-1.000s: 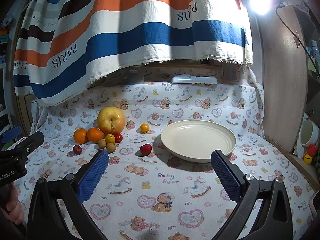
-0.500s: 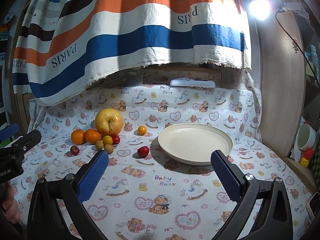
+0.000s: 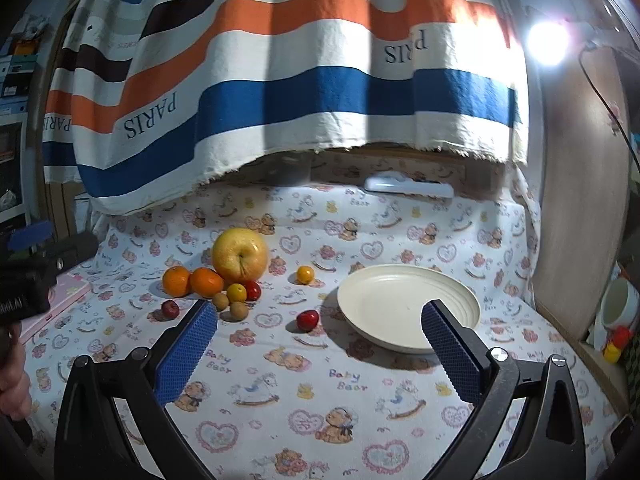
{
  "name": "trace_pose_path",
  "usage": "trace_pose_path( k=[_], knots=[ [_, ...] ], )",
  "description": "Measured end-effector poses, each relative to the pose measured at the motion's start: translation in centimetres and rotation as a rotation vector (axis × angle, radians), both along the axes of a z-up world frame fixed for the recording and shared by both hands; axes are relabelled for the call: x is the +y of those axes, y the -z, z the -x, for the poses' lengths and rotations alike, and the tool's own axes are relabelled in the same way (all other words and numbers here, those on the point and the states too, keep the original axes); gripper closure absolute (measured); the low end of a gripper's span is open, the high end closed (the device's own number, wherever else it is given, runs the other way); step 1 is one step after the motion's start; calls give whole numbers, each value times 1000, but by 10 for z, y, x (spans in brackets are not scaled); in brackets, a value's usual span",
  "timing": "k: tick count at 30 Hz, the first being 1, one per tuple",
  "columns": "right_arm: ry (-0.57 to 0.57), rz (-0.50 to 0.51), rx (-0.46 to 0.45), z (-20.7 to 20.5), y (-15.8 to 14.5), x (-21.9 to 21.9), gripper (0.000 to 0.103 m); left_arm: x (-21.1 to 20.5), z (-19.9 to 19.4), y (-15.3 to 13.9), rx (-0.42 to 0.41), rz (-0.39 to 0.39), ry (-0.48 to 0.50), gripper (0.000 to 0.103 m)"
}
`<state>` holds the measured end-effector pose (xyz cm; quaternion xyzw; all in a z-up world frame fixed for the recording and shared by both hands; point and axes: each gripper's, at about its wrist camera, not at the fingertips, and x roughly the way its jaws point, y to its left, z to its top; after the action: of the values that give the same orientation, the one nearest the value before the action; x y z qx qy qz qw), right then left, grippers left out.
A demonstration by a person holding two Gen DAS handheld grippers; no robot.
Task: Organize fruits
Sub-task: 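Move left tool toward the dark red plum while right tool approaches a small brown fruit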
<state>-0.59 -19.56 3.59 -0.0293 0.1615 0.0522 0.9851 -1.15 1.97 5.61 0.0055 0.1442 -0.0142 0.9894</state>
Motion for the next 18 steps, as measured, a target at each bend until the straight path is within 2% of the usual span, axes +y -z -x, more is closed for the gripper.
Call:
trace_pose_path(
  k=[4, 10, 14, 18],
  knots=[
    [-2, 37, -32, -1, -18, 9, 0, 4, -3, -24, -42, -17, -4, 1],
    [3, 92, -127, -12, -53, 25, 0, 13, -19, -58, -100, -44, -32, 1],
    [18, 141, -196, -25, -67, 39, 0, 23, -29, -73, -138, -36, -46, 1],
    [-7, 51, -162, -45, -73, 41, 0, 32, -38, -77, -149, -28, -66, 1]
  ],
)
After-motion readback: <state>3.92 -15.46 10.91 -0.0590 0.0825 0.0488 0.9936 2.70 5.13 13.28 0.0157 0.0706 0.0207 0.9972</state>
